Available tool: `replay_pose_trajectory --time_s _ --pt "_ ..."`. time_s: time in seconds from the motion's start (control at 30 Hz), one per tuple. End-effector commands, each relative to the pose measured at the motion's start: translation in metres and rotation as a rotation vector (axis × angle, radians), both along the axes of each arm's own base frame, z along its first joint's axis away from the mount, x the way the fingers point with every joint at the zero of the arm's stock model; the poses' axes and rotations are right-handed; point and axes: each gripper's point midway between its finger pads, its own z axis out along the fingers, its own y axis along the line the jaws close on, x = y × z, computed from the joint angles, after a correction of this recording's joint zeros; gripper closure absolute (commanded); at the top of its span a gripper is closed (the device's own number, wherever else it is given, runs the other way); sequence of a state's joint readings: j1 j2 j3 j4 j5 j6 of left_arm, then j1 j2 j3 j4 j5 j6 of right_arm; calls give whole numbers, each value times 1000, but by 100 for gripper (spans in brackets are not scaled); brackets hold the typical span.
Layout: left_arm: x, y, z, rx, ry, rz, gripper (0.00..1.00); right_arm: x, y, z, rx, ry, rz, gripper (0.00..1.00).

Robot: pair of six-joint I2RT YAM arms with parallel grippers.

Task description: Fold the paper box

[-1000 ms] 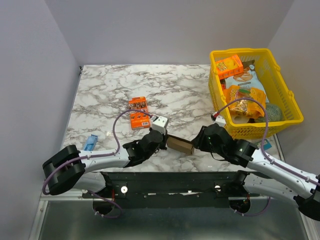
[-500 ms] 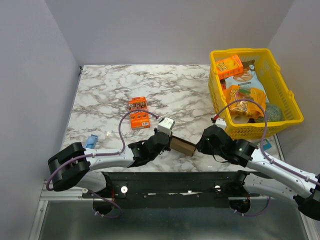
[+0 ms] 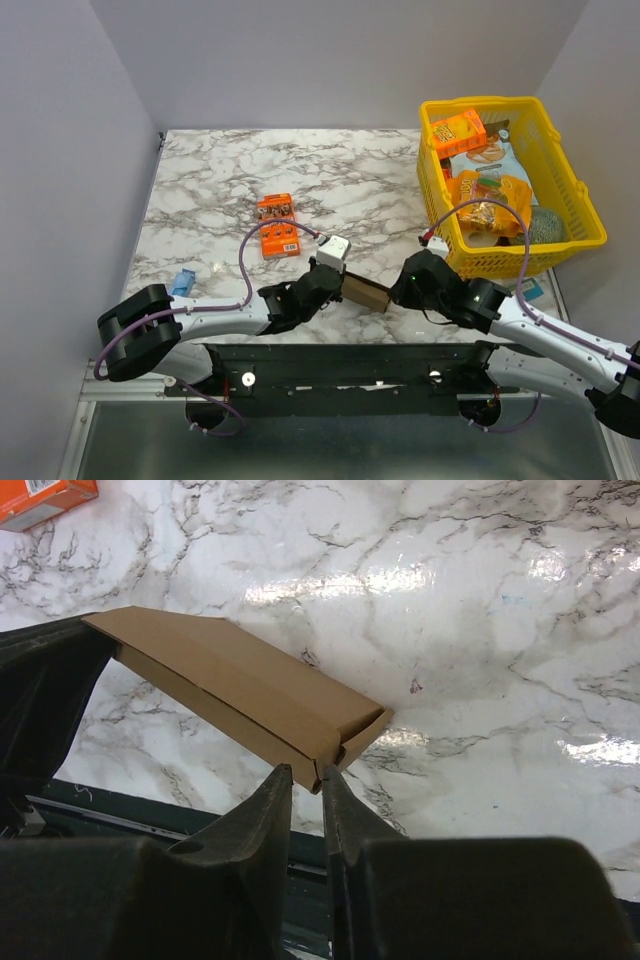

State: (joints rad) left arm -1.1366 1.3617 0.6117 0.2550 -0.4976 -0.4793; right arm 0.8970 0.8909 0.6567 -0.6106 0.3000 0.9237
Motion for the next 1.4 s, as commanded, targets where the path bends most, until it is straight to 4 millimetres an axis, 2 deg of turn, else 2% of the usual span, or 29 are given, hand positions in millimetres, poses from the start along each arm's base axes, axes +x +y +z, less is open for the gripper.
replay_pose_trajectory --time_s 0.0,0.37,0.7,0.93,1.23,1.37 --pt "-31 36 -66 243 144 -45 100 1 2 -3 11 3 -5 74" --pt "-33 36 -66 242 141 -48 100 -1 -4 -13 -22 35 -35 80" --pt "-37 34 -68 241 139 -58 100 -3 7 -20 6 63 -12 99" --pt "-38 34 -69 238 142 -56 100 -6 9 -25 6 75 15 100" --pt "-39 32 -70 223 146 -54 100 -22 -7 -56 -83 150 6 99" --pt "-40 32 -70 215 146 -56 100 -26 -9 -63 -118 168 2 100"
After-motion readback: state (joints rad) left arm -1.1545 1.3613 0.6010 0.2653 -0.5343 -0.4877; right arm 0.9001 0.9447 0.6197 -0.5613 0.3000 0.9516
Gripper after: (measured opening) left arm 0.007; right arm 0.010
